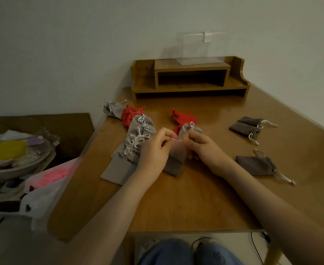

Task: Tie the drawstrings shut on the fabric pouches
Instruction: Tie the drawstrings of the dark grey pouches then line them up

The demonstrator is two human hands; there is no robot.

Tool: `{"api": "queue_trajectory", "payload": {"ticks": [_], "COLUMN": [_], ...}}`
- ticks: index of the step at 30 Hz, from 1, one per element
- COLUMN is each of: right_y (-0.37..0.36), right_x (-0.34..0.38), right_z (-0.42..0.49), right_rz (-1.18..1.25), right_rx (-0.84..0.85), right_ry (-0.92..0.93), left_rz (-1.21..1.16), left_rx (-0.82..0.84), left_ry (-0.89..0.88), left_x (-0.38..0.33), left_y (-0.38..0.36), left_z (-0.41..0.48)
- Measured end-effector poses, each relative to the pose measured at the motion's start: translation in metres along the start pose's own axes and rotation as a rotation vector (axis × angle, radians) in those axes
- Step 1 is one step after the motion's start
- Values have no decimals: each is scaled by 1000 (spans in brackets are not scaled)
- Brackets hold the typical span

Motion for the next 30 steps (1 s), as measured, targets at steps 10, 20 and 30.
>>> {"api": "queue_trajectory", "payload": {"ticks": [10,20,30], "right_y": [4,6,8], "right_x": [-7,-9,-10], "right_z": [2,3,3], "right_rz": [-172,-62,-131], "right_rx": [-58,-79,-112], "right_ry": [-44,-51,-42], "left_rz": [94,37,32], "left_rx": [-44,3,-4], "left_ry": [-25,-11,-20], "left_x": [-1,2,1], "left_y": [4,-1,-2], "left_z": [0,0,0]}}
Point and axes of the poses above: each hand's wrist, its own z-axis towards the middle knuckle, its own y-axis out of the back of the hand, x = y × z, the point moved 7 cm from there along z, towards the middle knuckle
